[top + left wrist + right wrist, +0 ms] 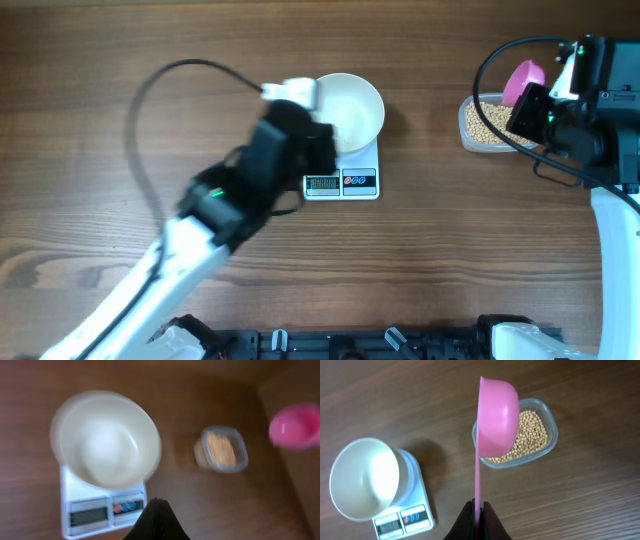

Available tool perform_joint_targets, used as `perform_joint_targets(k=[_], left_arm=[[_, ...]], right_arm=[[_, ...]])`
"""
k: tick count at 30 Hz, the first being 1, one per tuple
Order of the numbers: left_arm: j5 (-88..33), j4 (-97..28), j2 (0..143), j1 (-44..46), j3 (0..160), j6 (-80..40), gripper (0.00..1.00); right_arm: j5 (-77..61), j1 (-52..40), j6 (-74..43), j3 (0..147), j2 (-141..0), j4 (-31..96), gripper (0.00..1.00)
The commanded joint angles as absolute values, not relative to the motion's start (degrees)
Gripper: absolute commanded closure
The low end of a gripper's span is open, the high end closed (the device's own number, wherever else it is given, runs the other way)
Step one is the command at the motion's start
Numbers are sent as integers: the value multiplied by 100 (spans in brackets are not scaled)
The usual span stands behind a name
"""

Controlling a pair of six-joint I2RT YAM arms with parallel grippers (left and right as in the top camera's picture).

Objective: Scoop item into bowl and weigh 150g on scale
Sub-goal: 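Retract the left gripper to the left side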

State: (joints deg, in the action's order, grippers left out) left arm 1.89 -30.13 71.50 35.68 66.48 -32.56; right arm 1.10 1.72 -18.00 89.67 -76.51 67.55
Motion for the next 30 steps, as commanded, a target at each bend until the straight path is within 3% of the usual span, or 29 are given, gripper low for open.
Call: perform_joint_targets(k=[1,2,7,16,30], left_arm=[[615,-3288,6442,2580,6646,-3350,94],[615,-3441,6259,2156,6646,-3347,85],[661,-4112,6051,528,6643,-3326,0],[740,-4917,6624,-963,6643,-3328,0],[738,-5155,7181,-1063,6643,-3328,0]], right_arm=[[-30,191,-1345,9011,-7662,6849,96],[-30,191,-1238,9011,-7662,6864,96],[-390,191,-167,9008,-7664,6709,96],[-176,191,1450,8967,-7721,6694,96],[735,191,1481,8919,-8305,6689,96]])
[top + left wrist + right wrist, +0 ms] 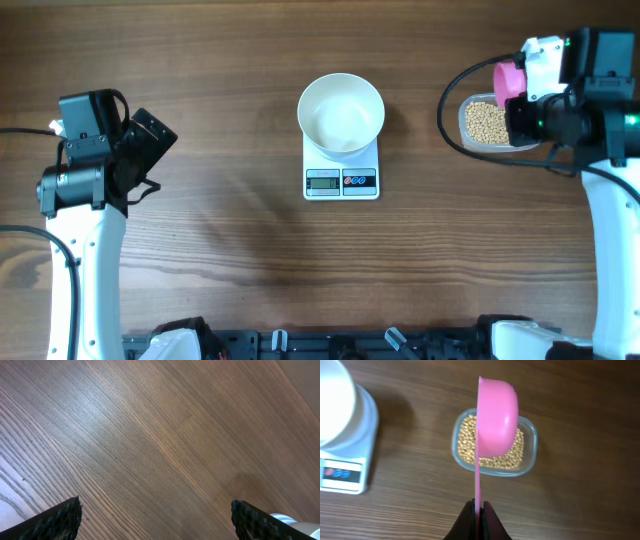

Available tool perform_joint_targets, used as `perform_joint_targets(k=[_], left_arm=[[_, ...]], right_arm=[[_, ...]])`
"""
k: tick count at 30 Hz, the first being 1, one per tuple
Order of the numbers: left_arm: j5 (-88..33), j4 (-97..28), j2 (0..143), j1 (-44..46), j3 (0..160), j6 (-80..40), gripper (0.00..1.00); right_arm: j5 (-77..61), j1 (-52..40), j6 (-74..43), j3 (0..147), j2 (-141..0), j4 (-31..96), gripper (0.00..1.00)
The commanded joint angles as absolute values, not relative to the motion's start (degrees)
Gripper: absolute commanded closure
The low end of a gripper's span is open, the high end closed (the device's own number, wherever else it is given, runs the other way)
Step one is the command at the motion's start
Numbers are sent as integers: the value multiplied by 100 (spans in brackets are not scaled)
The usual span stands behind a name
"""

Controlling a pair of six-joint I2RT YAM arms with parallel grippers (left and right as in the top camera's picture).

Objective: Scoop item into bowl and weigh 150g on scale
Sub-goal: 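Retract the left gripper to the left side, then lower the pink scoop into the soybean tub with the right gripper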

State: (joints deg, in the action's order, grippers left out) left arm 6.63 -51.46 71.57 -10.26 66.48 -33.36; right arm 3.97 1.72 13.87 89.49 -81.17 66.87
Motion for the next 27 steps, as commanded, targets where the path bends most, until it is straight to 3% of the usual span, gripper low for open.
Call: perform_joint_targets(k=[1,27], left_arm=[[738,-5155,7181,-1063,6643,-3330,0],[738,-5155,7179,-1063,6643,-3328,0]], right_arm=[[735,191,1481,8919,-8348,6692,96],[952,191,1332,8919,-8530,6689,96]])
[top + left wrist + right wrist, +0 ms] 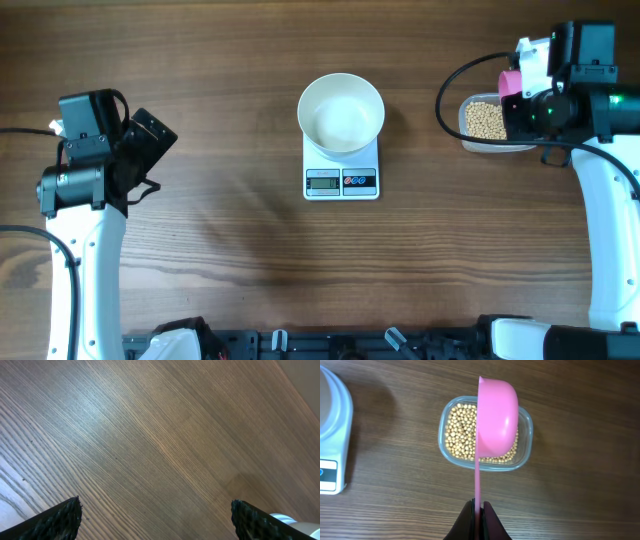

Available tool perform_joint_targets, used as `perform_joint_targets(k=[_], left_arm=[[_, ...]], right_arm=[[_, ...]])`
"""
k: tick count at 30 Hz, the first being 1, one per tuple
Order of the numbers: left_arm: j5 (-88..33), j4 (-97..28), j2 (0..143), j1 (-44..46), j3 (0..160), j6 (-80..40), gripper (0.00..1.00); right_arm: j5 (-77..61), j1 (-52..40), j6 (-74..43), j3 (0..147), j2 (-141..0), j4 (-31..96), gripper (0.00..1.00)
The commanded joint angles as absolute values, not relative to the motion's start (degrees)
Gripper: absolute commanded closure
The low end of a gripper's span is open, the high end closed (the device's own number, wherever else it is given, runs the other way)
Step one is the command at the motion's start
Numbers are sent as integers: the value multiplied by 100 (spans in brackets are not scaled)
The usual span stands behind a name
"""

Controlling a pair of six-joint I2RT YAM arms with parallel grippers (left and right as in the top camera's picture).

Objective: Scoop item into bowl and weigh 150g on scale
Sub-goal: 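Lower the pink scoop into the soybean tub with the right gripper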

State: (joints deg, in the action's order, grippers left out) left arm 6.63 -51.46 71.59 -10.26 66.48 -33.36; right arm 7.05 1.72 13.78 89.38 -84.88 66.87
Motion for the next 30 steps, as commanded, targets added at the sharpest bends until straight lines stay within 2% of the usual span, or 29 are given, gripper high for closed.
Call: perform_joint_targets(k=[1,30], left_arm=[[738,-5155,7179,-1063,6643,-3330,0],[738,-5155,7181,-1063,6643,-3328,0]], right_arm=[[969,191,1339,8919,-8530,6689,96],[902,191,784,8919,-8530,6766,96]])
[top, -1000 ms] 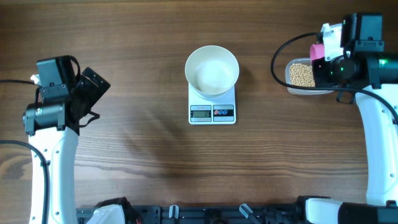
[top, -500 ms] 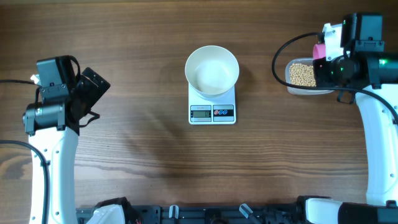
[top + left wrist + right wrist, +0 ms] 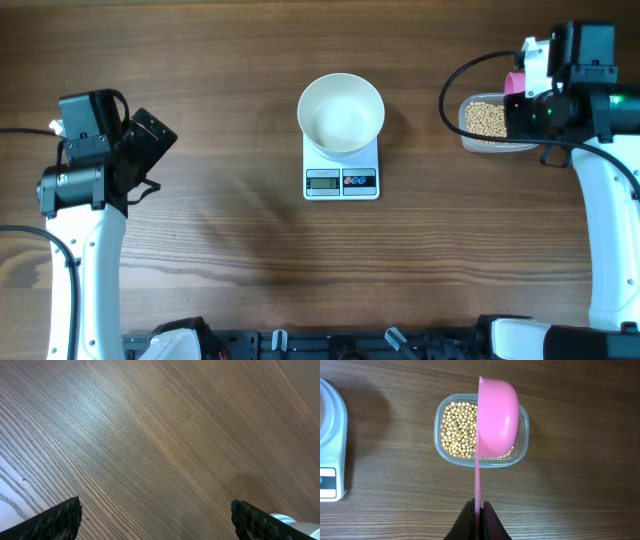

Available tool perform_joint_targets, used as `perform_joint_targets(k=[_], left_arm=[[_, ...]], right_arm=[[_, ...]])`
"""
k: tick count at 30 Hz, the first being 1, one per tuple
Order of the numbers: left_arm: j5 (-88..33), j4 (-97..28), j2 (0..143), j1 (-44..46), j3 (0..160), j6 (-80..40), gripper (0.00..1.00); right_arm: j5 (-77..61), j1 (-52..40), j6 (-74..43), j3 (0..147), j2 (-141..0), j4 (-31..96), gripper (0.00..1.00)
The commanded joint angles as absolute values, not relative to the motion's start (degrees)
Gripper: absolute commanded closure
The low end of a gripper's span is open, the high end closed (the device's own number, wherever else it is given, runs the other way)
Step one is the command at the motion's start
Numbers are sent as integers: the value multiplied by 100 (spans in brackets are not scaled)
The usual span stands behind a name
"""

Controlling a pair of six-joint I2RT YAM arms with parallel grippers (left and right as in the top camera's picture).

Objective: Scoop item into bowl and weigh 150g on scale
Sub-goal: 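Lower the pink scoop into the soybean tub with the right gripper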

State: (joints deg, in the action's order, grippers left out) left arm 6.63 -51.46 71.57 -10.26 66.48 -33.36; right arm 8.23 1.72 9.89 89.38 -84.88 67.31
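Observation:
A white bowl (image 3: 342, 112) stands on a white digital scale (image 3: 342, 178) in the middle of the table; the scale's edge (image 3: 331, 455) shows at the left of the right wrist view. At the far right sits a clear tub of soybeans (image 3: 487, 123) (image 3: 457, 435). My right gripper (image 3: 479, 506) is shut on the handle of a pink scoop (image 3: 496, 417), whose cup hangs on its side over the tub. The scoop (image 3: 515, 82) shows pink beside the arm overhead. My left gripper (image 3: 155, 512) is open over bare wood at the far left, its fingertips (image 3: 62, 515) wide apart.
The wooden table (image 3: 250, 260) fills the view. A black cable (image 3: 455, 75) loops from the right arm near the tub. The left arm (image 3: 85, 170) stands along the left edge, the right arm (image 3: 605, 220) along the right edge.
The right gripper with the pink scoop has shifted slightly, so the tub sits a little higher and more centred under the scoop. The left arm has not moved.
At first my left gripper was shut by the scale and bowl while the right held the scoop beside the tub. Then the left arm stood open at the far left. The right gripper brought the scoop over the soybeans and holds it there now.

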Motion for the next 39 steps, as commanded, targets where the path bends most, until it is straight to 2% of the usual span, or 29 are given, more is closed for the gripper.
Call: perform_joint_targets(k=[1,25,33,39], left_arm=[[738,-5155,7179,-1063,6643,-3328,0],[738,-5155,7179,-1063,6643,-3330,0],[738,-5155,7179,-1061,6643,-3328,0],[738,-5155,7179,-1063,6643,-3330,0]], right_arm=[[899,191,698,8919,-8530,6770,96],[768,191,733,8919,-8530,6746,96],[287,191,733,8919,-8530,5959,96],[620,191,508,8917,-8530,6034,96]])
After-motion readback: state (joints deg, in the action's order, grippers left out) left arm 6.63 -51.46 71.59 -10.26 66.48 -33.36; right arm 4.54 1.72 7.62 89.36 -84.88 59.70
